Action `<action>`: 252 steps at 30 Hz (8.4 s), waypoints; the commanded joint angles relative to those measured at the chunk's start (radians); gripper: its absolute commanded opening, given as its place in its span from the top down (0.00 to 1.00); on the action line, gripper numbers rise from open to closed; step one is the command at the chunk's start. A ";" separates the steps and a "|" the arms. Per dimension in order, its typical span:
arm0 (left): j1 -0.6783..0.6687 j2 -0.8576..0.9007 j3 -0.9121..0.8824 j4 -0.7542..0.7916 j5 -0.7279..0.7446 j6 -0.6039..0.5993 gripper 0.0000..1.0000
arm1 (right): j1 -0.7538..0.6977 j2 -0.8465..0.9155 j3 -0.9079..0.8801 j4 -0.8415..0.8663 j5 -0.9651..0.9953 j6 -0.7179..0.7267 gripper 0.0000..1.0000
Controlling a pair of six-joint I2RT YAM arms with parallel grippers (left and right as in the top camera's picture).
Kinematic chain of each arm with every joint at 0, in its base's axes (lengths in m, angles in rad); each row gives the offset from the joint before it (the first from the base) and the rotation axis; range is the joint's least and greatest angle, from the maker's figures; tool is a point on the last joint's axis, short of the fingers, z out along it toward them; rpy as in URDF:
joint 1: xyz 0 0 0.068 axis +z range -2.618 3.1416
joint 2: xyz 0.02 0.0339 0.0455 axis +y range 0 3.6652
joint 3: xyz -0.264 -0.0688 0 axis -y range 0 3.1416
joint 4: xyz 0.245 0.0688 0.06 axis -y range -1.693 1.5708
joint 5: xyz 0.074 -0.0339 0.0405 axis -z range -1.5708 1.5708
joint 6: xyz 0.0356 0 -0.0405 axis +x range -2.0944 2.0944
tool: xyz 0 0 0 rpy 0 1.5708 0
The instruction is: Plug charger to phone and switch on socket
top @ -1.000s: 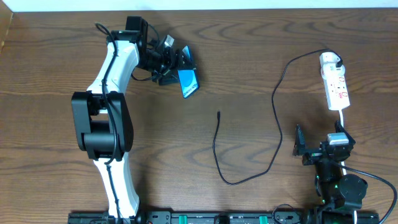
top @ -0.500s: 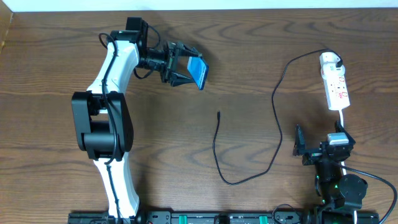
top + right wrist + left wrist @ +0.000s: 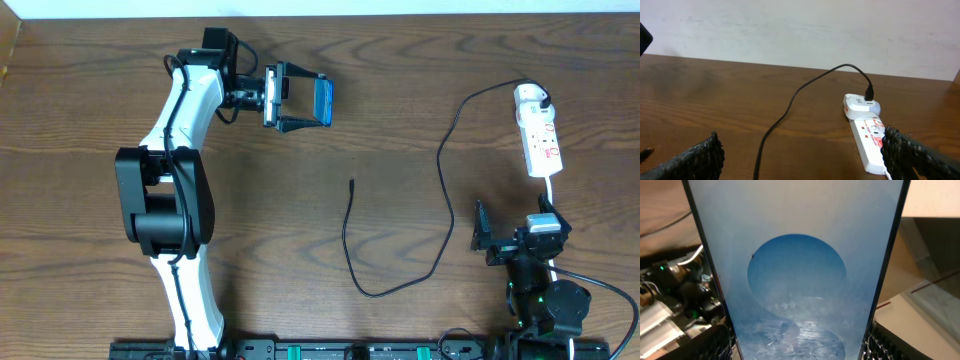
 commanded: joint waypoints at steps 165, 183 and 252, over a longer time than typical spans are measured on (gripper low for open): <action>-0.095 -0.043 0.003 0.290 -0.791 -0.171 0.92 | 0.062 1.690 0.893 0.511 -0.886 0.948 0.01; -0.155 -0.043 0.003 0.289 -0.811 -0.249 0.93 | 0.163 1.695 0.892 0.504 -0.825 0.946 0.07; -0.333 -0.043 0.003 0.256 -0.682 -0.363 0.93 | 0.435 1.696 0.892 0.283 -0.262 0.816 0.52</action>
